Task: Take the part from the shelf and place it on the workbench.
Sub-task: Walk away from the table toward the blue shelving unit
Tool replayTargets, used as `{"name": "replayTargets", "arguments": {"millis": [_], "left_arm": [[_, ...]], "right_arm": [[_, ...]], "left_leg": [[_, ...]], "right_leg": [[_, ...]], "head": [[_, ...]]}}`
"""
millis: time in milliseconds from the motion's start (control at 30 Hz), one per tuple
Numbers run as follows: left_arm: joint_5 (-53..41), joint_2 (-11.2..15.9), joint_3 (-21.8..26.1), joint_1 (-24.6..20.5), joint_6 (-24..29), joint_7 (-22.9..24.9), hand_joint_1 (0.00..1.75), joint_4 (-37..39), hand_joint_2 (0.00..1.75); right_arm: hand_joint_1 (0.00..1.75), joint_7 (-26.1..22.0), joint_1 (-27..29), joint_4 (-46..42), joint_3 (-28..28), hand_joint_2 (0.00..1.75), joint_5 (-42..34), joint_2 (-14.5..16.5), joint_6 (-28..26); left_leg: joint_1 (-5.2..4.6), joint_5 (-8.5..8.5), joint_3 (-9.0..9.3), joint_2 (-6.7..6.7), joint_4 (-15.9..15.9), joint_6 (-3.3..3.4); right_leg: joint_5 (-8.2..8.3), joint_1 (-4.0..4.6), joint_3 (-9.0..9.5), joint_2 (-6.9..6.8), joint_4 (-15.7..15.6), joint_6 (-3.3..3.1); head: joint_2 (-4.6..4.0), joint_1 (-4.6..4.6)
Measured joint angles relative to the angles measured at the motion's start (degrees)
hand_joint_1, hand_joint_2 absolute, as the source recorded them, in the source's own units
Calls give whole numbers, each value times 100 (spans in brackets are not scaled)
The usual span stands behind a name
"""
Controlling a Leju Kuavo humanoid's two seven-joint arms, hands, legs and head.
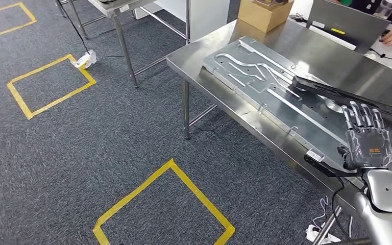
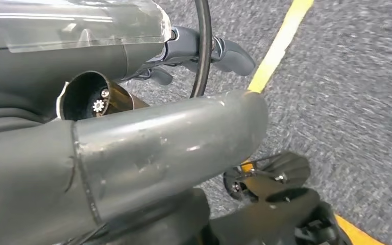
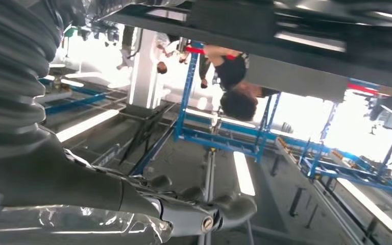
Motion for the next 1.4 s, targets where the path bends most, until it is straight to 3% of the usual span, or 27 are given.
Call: {"name": "replayTargets", "arguments": {"millis": [67,100,167,233,267,300,367,433,500,567,633,700,767,800,833,900,967,1000,1067,1100,1167,1200,1267,1300,1333,1400], "left_arm": [[-1,1,2,15,2,1,0,0,0],[-1,2,2,20,5,1,0,0,0],[-2,2,3,15,10,1,0,0,0],[-3,1,3,9,12,2,0,0,0],[-3,0,3,12,12,2,0,0,0],[-3,-1,3,17,12,3,0,0,0],[-3,-1,4,21,12,3,0,0,0],[-3,-9,5,16,13,3,0,0,0],[-4,-19,5,17,13,4,0,0,0],[-5,-22,5,31,13,7,0,0,0],[-6,-23,7,50,13,14,0,1,0],[-7,-22,7,49,13,19,0,2,0],[-8,-22,7,42,12,19,0,1,0],[-8,-22,7,45,12,19,0,2,0],[-8,-22,7,49,13,20,0,1,0],[-8,-22,7,50,17,31,0,1,0],[0,-21,12,34,32,68,0,0,0],[8,-20,21,28,45,99,0,1,0],[27,-20,48,30,71,156,0,1,0],[35,-21,64,36,80,181,0,1,0],[51,-24,94,30,90,219,0,0,0],[61,-27,106,21,90,239,0,0,0],[79,-35,127,4,86,272,0,1,0],[87,-39,137,3,84,287,0,2,0],[91,-42,146,4,83,296,0,2,0],[92,-48,155,-3,75,308,0,1,0]], "right_arm": [[0,-2,-6,-1,7,175,2,1,4],[0,-1,-6,-2,9,175,3,2,5],[0,0,3,1,11,175,4,1,8],[0,1,35,5,11,175,4,1,10],[0,1,54,7,11,175,5,2,11],[0,1,68,7,11,175,5,2,11],[0,1,77,6,11,175,7,2,11],[0,1,79,5,11,175,7,-1,11],[0,2,81,5,11,175,8,-8,11],[0,3,71,-2,12,175,10,-11,11],[0,1,63,-13,16,175,13,-1,22],[0,-5,66,-11,21,175,17,5,45],[0,-11,67,-2,30,175,24,12,59],[0,-13,67,2,37,175,27,19,60],[0,-16,66,4,45,175,30,26,60],[0,-19,54,4,59,175,37,40,60],[0,-24,20,10,72,175,50,47,62],[0,-29,-6,16,80,175,60,52,65],[0,-39,-66,36,102,175,80,73,72],[0,-44,-97,46,116,175,87,86,74],[0,-53,-152,75,145,175,95,103,74],[0,-57,-171,101,157,175,96,105,73],[0,-71,-190,167,178,175,94,120,72],[0,-81,-195,202,191,175,87,137,72],[0,-100,-207,233,204,175,67,159,72],[0,-187,-257,302,229,175,-75,215,75]], "left_leg": [[7,27,-16,-122,-16,82],[14,45,-16,-175,-32,120],[30,79,-20,-277,-59,177],[16,91,-37,-396,-59,201],[5,94,-40,-465,-55,205],[-7,96,-40,-536,-49,208],[-23,96,-32,-683,-35,208],[-26,107,-38,-821,-31,188],[-10,137,-77,-952,-37,134],[2,163,-113,-1050,-52,66],[-25,43,-195,-797,111,5],[-33,-307,-480,-410,722,-43],[-5,-597,-820,-294,1430,-80],[6,-597,-876,-280,1556,-95],[15,-500,-822,-262,1468,-106],[16,-153,-420,-102,714,-99],[-19,45,-88,56,80,-41],[-40,53,-44,73,-26,-9],[-51,79,-49,-63,-46,60],[-45,97,-40,-129,-77,93],[-20,142,-18,-247,-138,161],[-15,156,-21,-308,-150,181],[-17,168,-36,-446,-148,198],[-19,170,-38,-523,-143,199],[-20,172,-38,-602,-134,197],[-14,166,-40,-759,-103,179]], "right_leg": [[-26,-19,20,-45,6,47],[-98,-34,-1,26,74,67],[-424,-51,-218,305,568,85],[-770,-41,-594,499,1347,79],[-819,-34,-723,532,1594,71],[-750,-29,-756,547,1630,54],[-341,-14,-530,629,1074,-8],[-33,-4,-223,885,370,-79],[0,12,-104,1011,96,-109],[14,14,-70,886,25,-133],[51,-5,-17,734,-60,-186],[64,4,10,563,-98,-225],[53,20,5,390,-83,-239],[42,23,5,305,-74,-238],[30,23,7,226,-63,-233],[-8,25,22,74,-35,-202],[-52,57,33,-56,2,-148],[-67,72,36,-113,14,-121],[-79,76,52,-218,8,-67],[-116,57,58,-173,28,-37],[-345,13,-67,145,339,6],[-530,-3,-221,353,673,17],[-819,-7,-593,536,1407,29],[-830,-8,-703,556,1596,32],[-718,-11,-710,568,1561,31],[-273,-32,-455,696,915,17]], "head": [[0,2],[0,3],[0,5],[0,4],[0,4],[0,3],[0,3],[0,1],[0,2],[0,2],[0,-10],[0,-22],[0,-26],[0,-27],[0,-27],[0,-27],[0,-24],[0,-21],[0,-19],[0,-18],[0,-15],[0,-14],[0,-14],[0,-15],[0,-15],[0,-15]]}}
